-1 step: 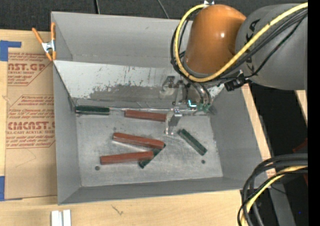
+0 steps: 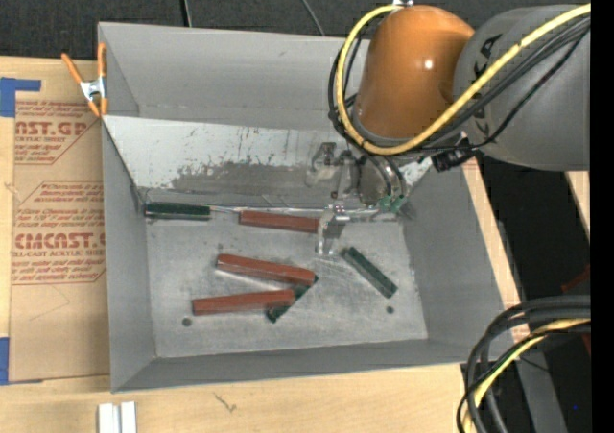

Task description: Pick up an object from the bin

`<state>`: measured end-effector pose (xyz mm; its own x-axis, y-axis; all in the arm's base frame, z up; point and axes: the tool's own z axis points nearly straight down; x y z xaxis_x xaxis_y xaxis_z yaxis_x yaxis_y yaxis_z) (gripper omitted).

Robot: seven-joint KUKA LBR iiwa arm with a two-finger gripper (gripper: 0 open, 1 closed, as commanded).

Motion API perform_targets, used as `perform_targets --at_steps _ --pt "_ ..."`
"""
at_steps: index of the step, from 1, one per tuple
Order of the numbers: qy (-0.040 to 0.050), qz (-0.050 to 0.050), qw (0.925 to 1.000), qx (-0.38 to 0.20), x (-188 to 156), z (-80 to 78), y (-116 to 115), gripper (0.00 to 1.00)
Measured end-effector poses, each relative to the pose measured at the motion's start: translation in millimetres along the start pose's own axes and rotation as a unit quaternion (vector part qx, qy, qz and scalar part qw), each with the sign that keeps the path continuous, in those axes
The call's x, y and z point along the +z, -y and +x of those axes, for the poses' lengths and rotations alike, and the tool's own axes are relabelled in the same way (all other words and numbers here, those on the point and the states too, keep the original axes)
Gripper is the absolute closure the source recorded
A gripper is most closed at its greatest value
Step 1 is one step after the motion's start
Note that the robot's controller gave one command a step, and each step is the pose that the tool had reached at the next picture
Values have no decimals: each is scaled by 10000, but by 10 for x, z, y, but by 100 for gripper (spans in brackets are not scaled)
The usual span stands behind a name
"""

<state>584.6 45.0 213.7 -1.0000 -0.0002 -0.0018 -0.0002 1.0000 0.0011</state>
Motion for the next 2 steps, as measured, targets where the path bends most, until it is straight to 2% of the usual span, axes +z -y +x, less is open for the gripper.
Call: perform_targets --at_steps 1,2 --pt "27 2 9999 -122 529 223 -73 0" --pt "40 -2 9999 -106 1343 305 -159 100"
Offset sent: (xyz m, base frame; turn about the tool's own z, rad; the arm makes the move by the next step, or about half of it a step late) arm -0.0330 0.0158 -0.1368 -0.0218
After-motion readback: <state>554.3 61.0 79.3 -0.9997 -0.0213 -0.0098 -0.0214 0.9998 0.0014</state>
